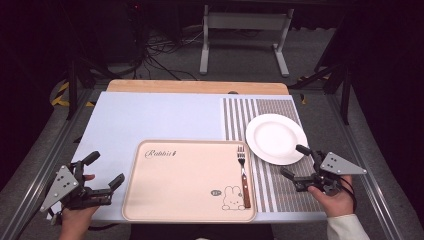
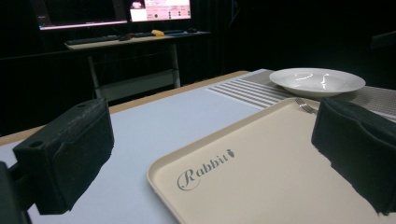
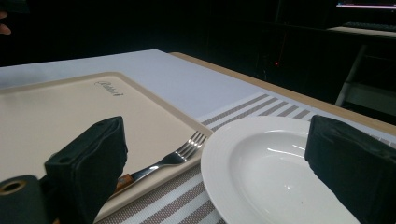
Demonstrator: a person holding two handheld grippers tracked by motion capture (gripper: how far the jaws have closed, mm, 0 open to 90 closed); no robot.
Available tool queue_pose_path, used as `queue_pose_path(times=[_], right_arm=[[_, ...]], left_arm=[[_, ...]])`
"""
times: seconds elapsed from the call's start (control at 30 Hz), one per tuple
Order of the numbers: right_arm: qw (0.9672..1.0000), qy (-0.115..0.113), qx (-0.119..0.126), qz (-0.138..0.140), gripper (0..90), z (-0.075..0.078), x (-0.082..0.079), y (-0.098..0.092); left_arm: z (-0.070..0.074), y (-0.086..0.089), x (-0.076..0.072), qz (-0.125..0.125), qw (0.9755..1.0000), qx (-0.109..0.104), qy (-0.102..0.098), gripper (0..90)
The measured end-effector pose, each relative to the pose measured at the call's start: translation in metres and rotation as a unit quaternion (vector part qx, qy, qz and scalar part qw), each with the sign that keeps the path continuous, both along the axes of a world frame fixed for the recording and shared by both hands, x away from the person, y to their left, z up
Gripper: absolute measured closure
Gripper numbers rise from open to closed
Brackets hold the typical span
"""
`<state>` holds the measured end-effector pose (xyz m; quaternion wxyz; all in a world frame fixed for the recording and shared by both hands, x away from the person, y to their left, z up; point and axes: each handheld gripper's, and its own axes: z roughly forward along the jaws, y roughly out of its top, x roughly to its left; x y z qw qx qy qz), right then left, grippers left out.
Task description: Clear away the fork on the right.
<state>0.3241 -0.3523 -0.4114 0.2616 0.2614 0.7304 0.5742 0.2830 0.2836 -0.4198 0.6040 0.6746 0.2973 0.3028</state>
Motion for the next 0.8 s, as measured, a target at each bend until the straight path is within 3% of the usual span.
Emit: queue_pose_path(times=[0.37,0.8], right_arm=[[0.9999,0.007,0.004,-0.013,7.4,-0.026,-0.002,-0.005],[0.9997,0.004,0.007,-0.025,7.9,-0.027,-0.002,-0.007]], left_arm=[[0.001,0.0,0.0,-0.002,1.0,-0.001,-0.004,0.0],[0.001,0.001,0.0,-0.002,1.0,-0.001,-0.002,0.0]])
